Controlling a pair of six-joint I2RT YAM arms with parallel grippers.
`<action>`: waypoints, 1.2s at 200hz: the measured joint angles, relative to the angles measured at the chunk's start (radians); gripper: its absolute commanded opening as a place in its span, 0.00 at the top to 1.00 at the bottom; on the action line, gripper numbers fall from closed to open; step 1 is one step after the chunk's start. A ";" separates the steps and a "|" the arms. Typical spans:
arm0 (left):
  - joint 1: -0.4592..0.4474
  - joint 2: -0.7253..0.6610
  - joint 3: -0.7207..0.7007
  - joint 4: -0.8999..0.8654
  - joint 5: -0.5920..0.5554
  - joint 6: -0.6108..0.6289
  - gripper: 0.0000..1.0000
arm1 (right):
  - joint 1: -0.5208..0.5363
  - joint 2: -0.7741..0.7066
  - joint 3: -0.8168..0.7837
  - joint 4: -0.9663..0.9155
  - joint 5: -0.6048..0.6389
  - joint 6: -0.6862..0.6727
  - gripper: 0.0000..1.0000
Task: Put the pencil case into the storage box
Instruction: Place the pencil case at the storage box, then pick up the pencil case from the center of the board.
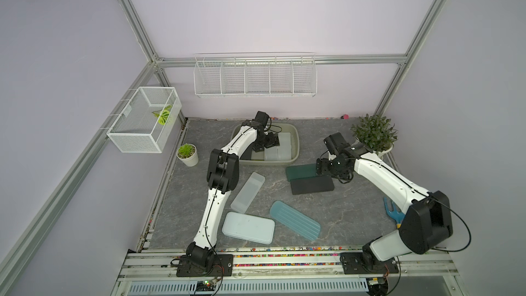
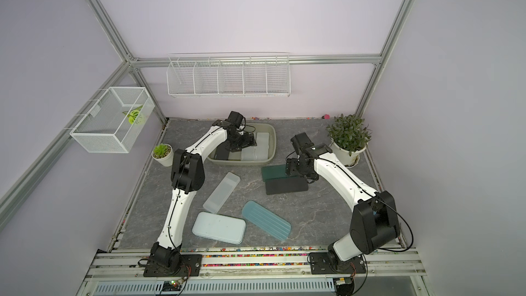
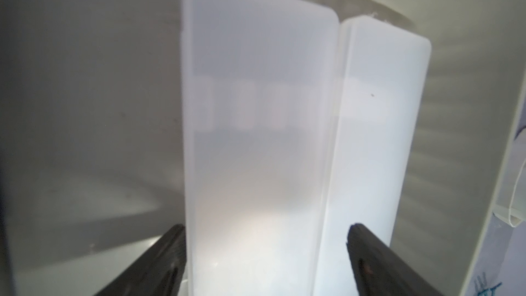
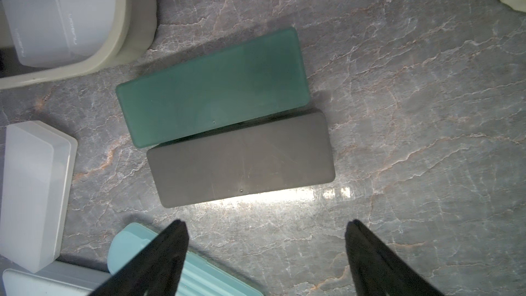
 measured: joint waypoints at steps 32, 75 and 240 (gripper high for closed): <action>-0.010 -0.001 0.000 -0.001 0.004 -0.002 0.07 | 0.000 0.000 0.000 0.003 0.000 0.001 0.09; -0.011 -0.017 0.000 -0.021 -0.018 0.010 0.00 | 0.000 0.000 0.000 0.003 0.000 0.003 0.09; -0.163 -0.832 -1.031 -0.138 -0.350 0.255 0.00 | 0.000 0.000 0.000 0.003 0.000 0.003 0.09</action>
